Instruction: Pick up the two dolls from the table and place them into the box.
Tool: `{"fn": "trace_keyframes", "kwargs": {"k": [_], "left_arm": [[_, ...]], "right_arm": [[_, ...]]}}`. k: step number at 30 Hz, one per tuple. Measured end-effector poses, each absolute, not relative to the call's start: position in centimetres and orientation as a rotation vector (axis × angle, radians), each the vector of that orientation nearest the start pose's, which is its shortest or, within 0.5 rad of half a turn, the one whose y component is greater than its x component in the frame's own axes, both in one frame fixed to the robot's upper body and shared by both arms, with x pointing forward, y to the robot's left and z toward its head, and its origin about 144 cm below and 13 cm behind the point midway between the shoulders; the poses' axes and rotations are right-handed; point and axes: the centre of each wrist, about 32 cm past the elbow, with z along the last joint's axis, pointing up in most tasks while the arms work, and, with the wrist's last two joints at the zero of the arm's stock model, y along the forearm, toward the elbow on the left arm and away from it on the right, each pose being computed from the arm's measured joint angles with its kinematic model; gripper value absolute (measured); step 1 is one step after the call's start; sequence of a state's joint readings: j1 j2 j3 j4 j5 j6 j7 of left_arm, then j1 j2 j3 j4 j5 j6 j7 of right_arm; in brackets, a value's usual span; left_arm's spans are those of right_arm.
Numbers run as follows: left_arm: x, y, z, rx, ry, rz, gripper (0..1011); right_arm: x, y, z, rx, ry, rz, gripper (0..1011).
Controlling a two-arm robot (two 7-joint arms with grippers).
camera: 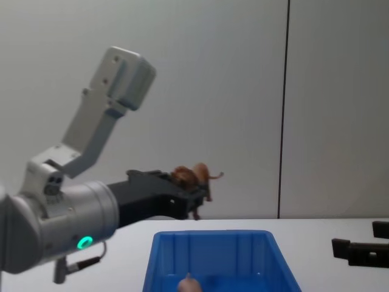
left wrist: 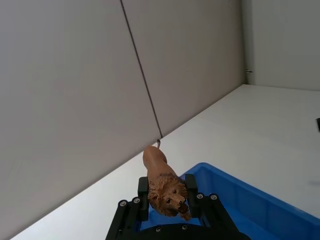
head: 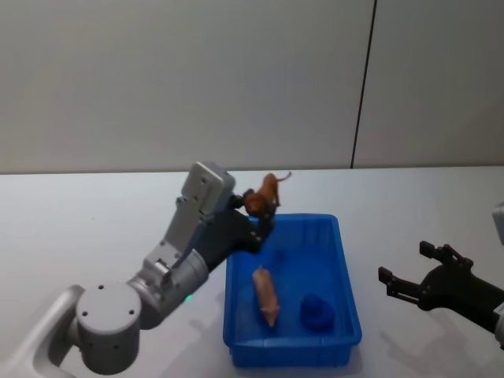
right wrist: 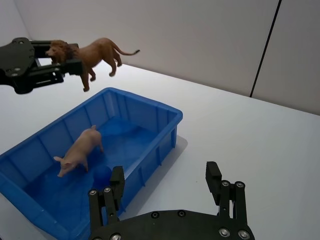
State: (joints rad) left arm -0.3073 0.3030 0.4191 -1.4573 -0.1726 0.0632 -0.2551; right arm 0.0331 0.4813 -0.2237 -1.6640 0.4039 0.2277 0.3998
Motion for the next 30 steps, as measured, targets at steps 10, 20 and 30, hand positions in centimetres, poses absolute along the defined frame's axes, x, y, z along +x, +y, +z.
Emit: {"fn": "trace_keyframes", "kwargs": {"k": [10, 20, 30], "left_arm": [[52.4, 18.3, 118.0, 0.166, -0.140, 0.896, 519], [52.5, 17.6, 117.2, 0.180, -0.133, 0.878, 828], [52.6, 17.5, 116.9, 0.185, -0.137, 0.879, 1003]], "right_arm": [[45.9, -28.8, 117.7, -0.202, 0.121, -0.934, 1001], [45.9, -28.8, 117.7, -0.202, 0.121, -0.934, 1001], [45.9, -28.8, 117.7, -0.202, 0.121, -0.934, 1001]]}}
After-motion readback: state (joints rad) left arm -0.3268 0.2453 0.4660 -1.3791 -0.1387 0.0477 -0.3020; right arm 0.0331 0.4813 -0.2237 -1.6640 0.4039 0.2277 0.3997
